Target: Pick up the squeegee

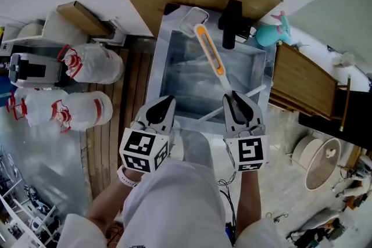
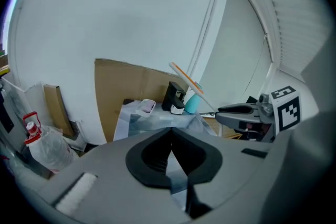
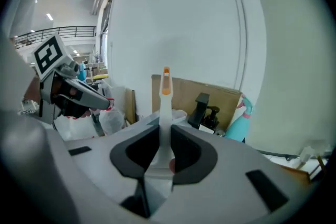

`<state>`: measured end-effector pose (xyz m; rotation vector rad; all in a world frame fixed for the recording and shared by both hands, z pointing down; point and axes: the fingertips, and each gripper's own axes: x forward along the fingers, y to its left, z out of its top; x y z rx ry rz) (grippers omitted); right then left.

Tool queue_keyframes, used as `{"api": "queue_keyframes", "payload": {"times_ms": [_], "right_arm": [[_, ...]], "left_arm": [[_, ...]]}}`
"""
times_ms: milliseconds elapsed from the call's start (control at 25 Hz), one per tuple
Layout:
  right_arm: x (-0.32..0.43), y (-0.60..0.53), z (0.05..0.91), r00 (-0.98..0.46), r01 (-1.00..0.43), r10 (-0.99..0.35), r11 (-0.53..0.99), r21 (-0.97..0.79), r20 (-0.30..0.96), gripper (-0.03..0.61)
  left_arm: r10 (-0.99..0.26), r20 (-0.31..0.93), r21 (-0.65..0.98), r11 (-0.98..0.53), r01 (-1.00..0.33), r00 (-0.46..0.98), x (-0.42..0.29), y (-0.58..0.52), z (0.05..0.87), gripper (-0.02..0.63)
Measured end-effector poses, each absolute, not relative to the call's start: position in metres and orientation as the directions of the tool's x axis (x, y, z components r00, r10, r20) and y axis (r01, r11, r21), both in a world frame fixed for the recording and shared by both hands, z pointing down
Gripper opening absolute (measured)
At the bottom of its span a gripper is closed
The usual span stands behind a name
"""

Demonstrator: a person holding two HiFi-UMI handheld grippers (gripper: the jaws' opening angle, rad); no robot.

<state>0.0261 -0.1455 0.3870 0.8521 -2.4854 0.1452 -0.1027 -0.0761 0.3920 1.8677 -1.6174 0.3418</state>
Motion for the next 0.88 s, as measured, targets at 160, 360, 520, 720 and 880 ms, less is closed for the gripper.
{"api": "queue_keyframes", "payload": {"times_ms": [160,360,520,720,880], "right_arm": [[0.039,-0.134,0.343,-0.663,-0.67,-0.627,0.74,0.048,0.41,0.063],[0.058,-0.118,0.302,-0.618,-0.75,-0.719,0.66,0.034,0.319,0.063],[0.074,-0.098,0.281,-0.563,-0.806,-0.784,0.59,0.035,0.262,0.063],[0.094,-0.088,0.274,-0.501,-0.851,-0.832,0.524,0.039,0.237,0.063],[0.106,-0.083,0.281,-0.443,-0.886,-0.866,0.463,0.039,0.231,0.063]], "left_arm": [[-0.822,0.533,0.279,-0.051,-0.959,0.199,-0.11,-0.068,0.36,0.005],[-0.86,0.474,0.262,-0.066,-0.963,0.188,-0.117,-0.058,0.324,0.005],[-0.881,0.434,0.262,-0.077,-0.962,0.189,-0.12,-0.043,0.301,0.005],[-0.896,0.404,0.238,-0.093,-0.967,0.186,-0.121,-0.038,0.29,0.005],[-0.896,0.408,0.239,-0.081,-0.967,0.176,-0.124,-0.037,0.295,0.005]]}}
